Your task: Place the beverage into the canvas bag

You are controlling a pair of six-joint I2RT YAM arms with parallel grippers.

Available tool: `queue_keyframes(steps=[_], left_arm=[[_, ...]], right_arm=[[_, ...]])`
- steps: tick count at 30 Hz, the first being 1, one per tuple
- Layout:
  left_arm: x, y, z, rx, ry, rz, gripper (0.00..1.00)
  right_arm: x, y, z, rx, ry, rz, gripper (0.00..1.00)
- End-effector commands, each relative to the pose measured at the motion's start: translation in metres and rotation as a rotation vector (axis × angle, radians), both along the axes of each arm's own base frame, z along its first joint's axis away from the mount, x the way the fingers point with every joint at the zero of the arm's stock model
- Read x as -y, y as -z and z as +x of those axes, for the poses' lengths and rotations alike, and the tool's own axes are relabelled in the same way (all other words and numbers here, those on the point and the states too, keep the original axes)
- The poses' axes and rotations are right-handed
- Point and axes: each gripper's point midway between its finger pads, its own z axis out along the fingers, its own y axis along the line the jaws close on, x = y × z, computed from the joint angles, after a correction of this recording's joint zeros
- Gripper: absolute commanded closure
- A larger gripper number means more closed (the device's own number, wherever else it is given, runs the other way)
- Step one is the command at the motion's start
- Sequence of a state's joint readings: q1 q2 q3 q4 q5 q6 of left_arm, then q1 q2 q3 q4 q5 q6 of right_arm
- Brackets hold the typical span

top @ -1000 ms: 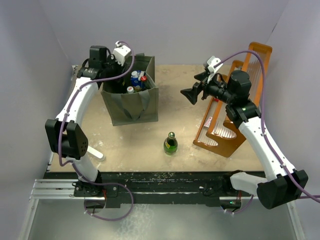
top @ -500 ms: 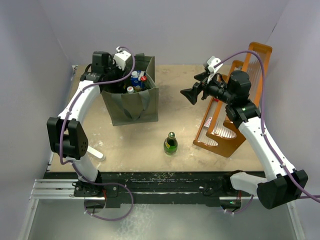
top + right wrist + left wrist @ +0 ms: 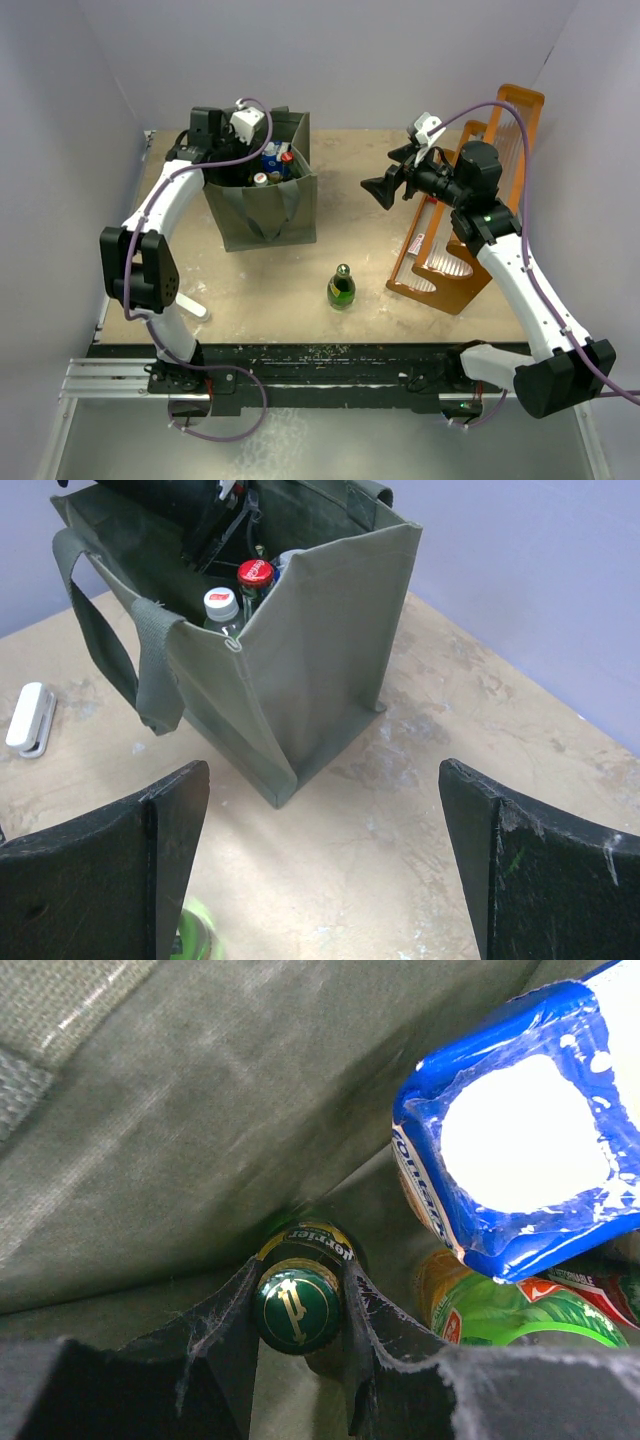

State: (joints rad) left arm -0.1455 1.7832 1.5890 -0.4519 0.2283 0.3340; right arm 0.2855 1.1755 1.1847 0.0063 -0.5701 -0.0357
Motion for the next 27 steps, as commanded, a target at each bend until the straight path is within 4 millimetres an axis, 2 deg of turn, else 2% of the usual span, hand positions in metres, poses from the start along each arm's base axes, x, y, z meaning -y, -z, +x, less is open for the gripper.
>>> queue_keyframes(steps=[1,9,16,22,27], left_arm=[[-0.002,-0.043,0.018,0.159,-0.004,0.007,0.80],[-0.006,-0.029,0.018,0.119,-0.018,0.025,0.75],[-0.005,-0.016,0.011,0.067,-0.013,0.021,0.62],[-0.006,-0.012,0.008,0.046,-0.018,0.025,0.49],[-0.007,-0.018,0.008,0.056,-0.020,0.027,0.44]], right_arm=[[0.000,-0.020,-0.005,0.064,-0.016,0.027,0.03],[-0.001,-0.019,-0.005,0.062,-0.019,0.029,0.03],[-0.001,-0.018,-0.004,0.062,-0.021,0.028,0.03],[-0.001,-0.018,-0.004,0.061,-0.022,0.030,0.03],[-0.001,-0.018,-0.005,0.062,-0.021,0.030,0.03]])
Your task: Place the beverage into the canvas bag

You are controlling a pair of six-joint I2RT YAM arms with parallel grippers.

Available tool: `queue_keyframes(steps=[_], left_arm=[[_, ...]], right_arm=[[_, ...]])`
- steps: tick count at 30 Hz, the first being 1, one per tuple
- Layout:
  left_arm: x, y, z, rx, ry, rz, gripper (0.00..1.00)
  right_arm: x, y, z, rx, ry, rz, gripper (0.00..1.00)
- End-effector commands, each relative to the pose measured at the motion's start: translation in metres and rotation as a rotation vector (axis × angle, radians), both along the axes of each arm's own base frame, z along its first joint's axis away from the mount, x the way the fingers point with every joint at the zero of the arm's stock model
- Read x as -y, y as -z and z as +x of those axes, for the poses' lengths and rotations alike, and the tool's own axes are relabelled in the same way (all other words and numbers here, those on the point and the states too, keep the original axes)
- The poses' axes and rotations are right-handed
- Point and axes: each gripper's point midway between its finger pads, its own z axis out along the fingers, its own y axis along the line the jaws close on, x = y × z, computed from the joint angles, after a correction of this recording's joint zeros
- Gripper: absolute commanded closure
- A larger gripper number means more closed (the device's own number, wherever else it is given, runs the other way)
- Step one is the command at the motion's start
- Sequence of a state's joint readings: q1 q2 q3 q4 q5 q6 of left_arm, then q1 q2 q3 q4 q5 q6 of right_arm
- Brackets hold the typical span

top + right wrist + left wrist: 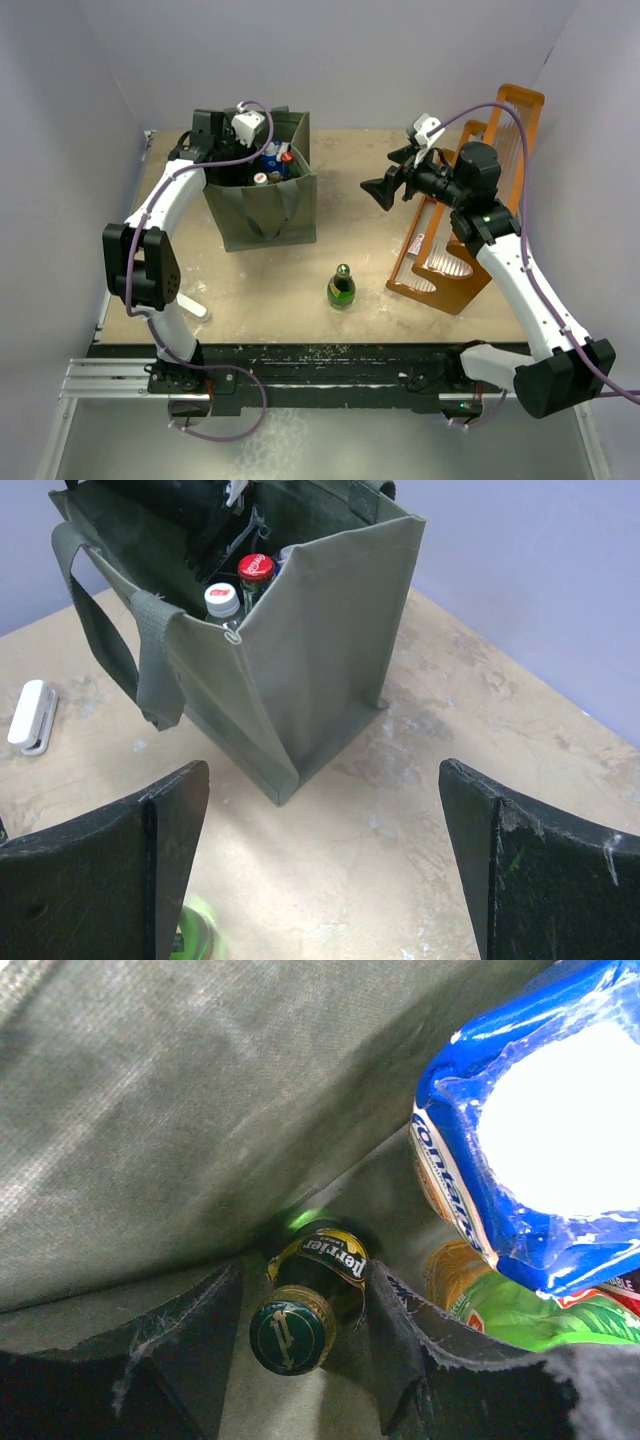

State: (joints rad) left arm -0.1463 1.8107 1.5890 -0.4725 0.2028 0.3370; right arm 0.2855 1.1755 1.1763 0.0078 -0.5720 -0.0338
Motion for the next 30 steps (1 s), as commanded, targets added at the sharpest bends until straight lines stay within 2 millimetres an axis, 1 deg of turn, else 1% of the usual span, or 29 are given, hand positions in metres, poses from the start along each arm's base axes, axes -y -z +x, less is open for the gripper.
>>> queue_keyframes(steps=[1,5,9,14,18,22,23,25,27,30], left_arm=[[-0.002,-0.038,0.008,0.107,-0.001,0.001,0.44],[-0.001,-0.055,0.007,0.138,0.001,-0.009,0.42],[0.000,-0.078,0.005,0.181,0.003,-0.025,0.39],[0.003,-0.113,-0.002,0.254,0.013,-0.060,0.32],[0.007,-0.148,-0.013,0.329,0.027,-0.098,0.28],[0.014,-0.183,-0.030,0.394,0.057,-0.157,0.22],[0.017,-0.192,-0.035,0.406,0.068,-0.178,0.19],[0.020,-0.208,-0.047,0.415,0.077,-0.216,0.08],[0.027,-0.220,-0.061,0.417,0.116,-0.251,0.01],[0.041,-0.232,-0.084,0.402,0.201,-0.304,0.01]], right_arm=[[-0.001,-0.021,-0.004,0.071,-0.019,0.030,0.03],[-0.001,-0.022,-0.005,0.071,-0.017,0.031,0.03],[0.000,-0.022,-0.005,0.072,-0.017,0.031,0.03],[0.000,-0.022,-0.005,0.070,-0.017,0.031,0.03],[0.000,-0.021,-0.005,0.069,-0.017,0.030,0.03],[0.000,-0.021,-0.005,0.069,-0.015,0.030,0.02],[0.000,-0.021,-0.005,0.069,-0.014,0.031,0.02],[0.000,-0.022,-0.005,0.069,-0.015,0.033,0.02],[0.000,-0.022,-0.006,0.069,-0.017,0.032,0.02],[0.000,-0.022,-0.006,0.070,-0.016,0.033,0.02]])
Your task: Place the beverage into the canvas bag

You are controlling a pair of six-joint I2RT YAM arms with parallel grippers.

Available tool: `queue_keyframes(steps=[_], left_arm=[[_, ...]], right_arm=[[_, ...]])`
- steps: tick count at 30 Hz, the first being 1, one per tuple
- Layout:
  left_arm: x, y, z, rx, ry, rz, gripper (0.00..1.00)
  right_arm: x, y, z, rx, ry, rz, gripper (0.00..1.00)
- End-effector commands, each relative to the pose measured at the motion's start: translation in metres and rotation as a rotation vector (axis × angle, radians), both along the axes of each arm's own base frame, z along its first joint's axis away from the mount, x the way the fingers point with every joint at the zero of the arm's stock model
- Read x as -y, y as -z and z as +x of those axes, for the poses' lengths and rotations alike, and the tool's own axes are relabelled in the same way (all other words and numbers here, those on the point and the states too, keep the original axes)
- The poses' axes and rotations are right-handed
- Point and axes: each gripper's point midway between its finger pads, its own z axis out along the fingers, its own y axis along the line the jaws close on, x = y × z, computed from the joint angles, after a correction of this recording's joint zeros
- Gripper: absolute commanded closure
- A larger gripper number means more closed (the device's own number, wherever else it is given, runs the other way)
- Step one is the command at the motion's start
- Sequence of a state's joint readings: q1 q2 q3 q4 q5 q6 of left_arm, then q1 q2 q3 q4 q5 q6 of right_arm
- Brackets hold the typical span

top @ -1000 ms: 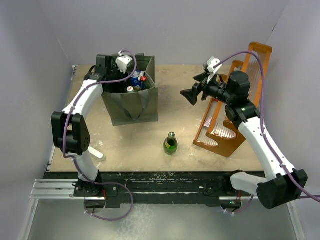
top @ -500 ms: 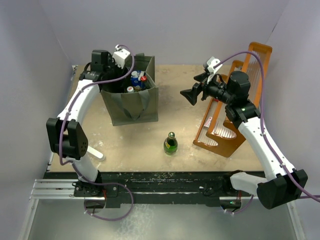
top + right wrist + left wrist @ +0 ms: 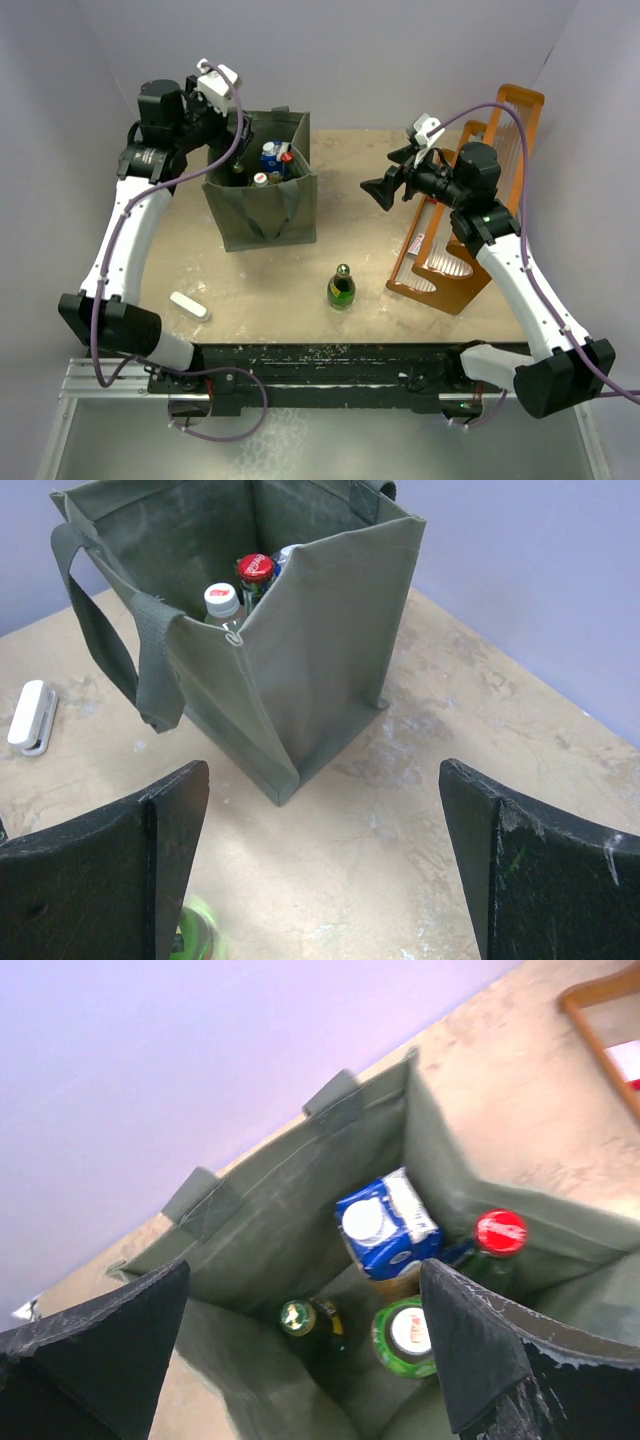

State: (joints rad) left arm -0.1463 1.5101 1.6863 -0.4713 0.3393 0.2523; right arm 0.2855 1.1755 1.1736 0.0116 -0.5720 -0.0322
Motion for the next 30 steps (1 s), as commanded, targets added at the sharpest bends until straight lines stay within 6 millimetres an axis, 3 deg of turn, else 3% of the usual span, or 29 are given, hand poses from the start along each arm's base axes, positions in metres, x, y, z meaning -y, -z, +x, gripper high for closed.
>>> queue_keyframes(steps=[1,10,17,23,30], left_arm=[[0.026,-0.050,-0.043,0.055,0.168,-0.103,0.01],[0.071,-0.043,-0.118,-0.004,0.461,-0.131,0.03],[0.118,-0.016,-0.174,-0.007,0.707,-0.015,0.04],[0.148,0.005,-0.203,-0.023,0.862,0.042,0.05],[0.185,0.055,-0.222,-0.068,1.010,0.159,0.09]], right_arm=[[0.000,-0.022,-0.006,0.068,-0.016,0.031,0.02],[0.000,-0.020,-0.004,0.053,-0.008,0.039,0.02],[0.009,-0.026,-0.001,0.042,0.021,0.066,0.02],[0.026,-0.032,0.003,0.054,0.065,0.073,0.02],[0.041,-0.035,0.006,0.054,0.094,0.095,0.02]])
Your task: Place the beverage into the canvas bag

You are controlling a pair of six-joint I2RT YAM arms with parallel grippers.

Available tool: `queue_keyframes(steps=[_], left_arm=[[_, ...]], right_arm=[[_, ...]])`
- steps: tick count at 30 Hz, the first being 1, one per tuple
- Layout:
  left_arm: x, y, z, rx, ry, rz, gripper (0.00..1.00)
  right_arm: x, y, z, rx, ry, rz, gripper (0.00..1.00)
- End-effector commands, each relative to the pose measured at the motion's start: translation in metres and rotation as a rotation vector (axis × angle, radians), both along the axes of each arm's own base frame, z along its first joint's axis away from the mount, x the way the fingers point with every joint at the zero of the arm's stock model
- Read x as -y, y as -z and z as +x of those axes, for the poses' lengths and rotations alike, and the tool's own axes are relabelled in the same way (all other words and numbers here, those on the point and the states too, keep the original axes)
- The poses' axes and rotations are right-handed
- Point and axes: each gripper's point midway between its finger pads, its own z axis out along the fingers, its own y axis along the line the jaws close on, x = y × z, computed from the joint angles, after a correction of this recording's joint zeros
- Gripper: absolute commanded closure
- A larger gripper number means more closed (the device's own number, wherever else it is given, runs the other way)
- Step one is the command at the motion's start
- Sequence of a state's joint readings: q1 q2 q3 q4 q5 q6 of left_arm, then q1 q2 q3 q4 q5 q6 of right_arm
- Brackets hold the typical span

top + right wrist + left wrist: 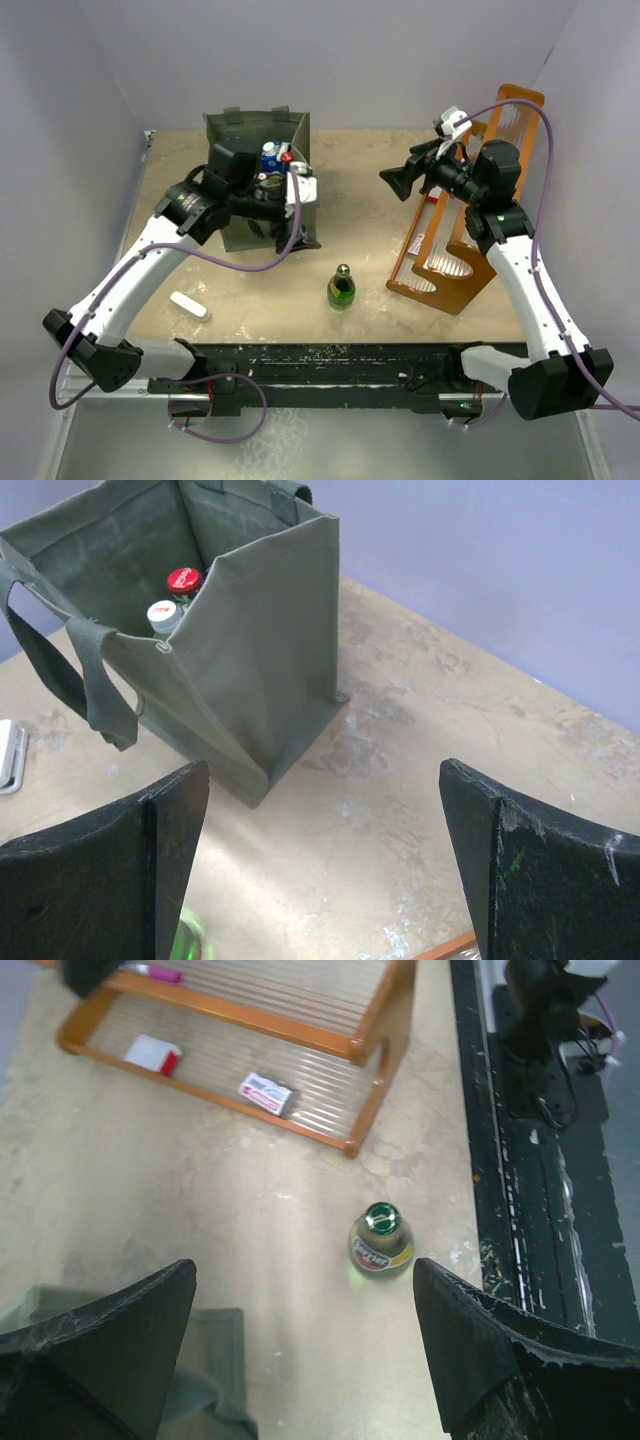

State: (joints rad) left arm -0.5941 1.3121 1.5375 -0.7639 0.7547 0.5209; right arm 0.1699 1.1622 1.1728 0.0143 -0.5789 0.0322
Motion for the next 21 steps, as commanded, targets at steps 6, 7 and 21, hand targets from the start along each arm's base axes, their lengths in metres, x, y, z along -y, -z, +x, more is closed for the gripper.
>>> queue_keyframes(steps=[6,7,21], left_arm=[[0.050,0.069,-0.016,0.023,0.192,0.171,0.10],[0.055,0.076,-0.018,0.014,0.205,0.186,0.10],[0.070,0.150,-0.025,-0.079,0.274,0.307,0.10]], right_arm=[[0.010,-0.031,-0.007,0.090,0.004,0.049,0.02],[0.011,-0.030,-0.007,0.090,0.007,0.049,0.02],[0.015,-0.033,-0.012,0.095,0.004,0.068,0.02]])
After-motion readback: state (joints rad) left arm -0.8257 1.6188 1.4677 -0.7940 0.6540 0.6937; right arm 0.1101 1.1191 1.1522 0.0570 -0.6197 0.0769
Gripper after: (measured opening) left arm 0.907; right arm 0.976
